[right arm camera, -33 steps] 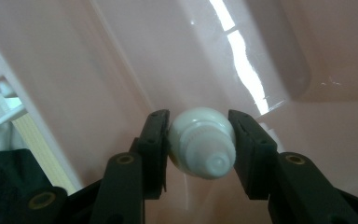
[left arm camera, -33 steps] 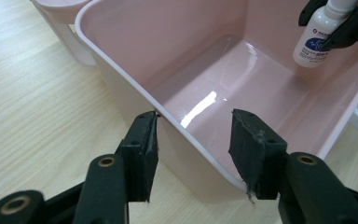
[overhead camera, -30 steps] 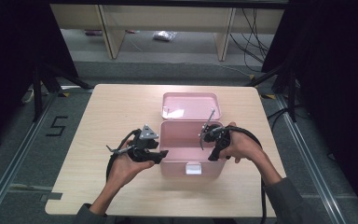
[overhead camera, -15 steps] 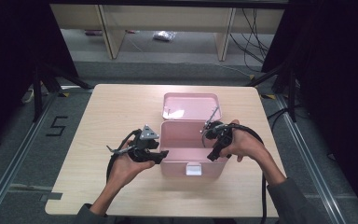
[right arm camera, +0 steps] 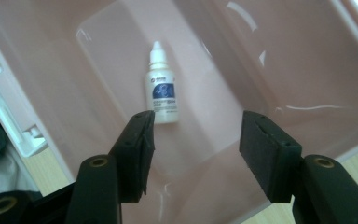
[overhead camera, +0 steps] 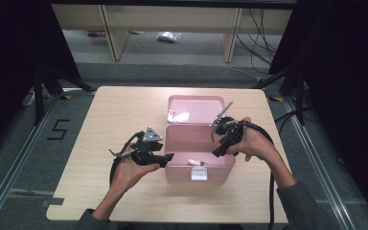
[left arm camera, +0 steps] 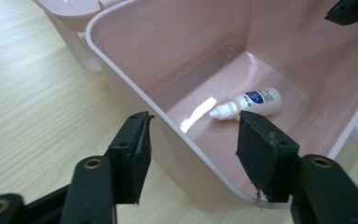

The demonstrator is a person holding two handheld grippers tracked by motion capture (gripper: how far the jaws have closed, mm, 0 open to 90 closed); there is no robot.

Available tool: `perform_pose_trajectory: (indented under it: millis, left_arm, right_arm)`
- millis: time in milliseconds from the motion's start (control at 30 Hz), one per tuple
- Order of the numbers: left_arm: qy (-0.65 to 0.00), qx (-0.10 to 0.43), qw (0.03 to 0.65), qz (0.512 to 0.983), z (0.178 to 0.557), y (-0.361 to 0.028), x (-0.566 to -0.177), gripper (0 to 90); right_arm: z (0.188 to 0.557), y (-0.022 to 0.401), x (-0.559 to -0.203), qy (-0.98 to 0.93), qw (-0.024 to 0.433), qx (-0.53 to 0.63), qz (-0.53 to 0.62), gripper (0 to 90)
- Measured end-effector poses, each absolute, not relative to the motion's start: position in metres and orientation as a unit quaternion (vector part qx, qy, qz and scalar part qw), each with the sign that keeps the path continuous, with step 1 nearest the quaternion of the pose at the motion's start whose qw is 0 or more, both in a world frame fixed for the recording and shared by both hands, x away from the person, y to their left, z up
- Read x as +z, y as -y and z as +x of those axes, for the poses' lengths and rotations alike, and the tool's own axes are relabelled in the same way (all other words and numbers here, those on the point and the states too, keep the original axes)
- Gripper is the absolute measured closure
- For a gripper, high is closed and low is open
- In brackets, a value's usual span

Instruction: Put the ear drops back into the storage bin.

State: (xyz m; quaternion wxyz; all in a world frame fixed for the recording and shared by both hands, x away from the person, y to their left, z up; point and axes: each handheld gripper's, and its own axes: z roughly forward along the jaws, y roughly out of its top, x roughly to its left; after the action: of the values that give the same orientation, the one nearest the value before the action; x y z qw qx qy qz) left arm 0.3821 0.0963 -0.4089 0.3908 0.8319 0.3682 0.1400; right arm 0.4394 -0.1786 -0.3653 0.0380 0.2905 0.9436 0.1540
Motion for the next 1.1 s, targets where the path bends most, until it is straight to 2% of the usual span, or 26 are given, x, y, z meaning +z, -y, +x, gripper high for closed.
perform_pose_trajectory:
  millis: [600,1100]
  left_arm:
    - [-0.386,0.139,0.401,0.819,0.402,-0.104,-0.403,36.9]
    - [-0.398,0.15,0.387,0.818,0.429,-0.1,-0.393,36.7]
  right_arm:
    - [0.451,0.194,-0.343,-0.922,0.067,0.208,0.318,43.9]
    - [0.463,0.211,-0.335,-0.889,0.082,0.254,0.37,40.6]
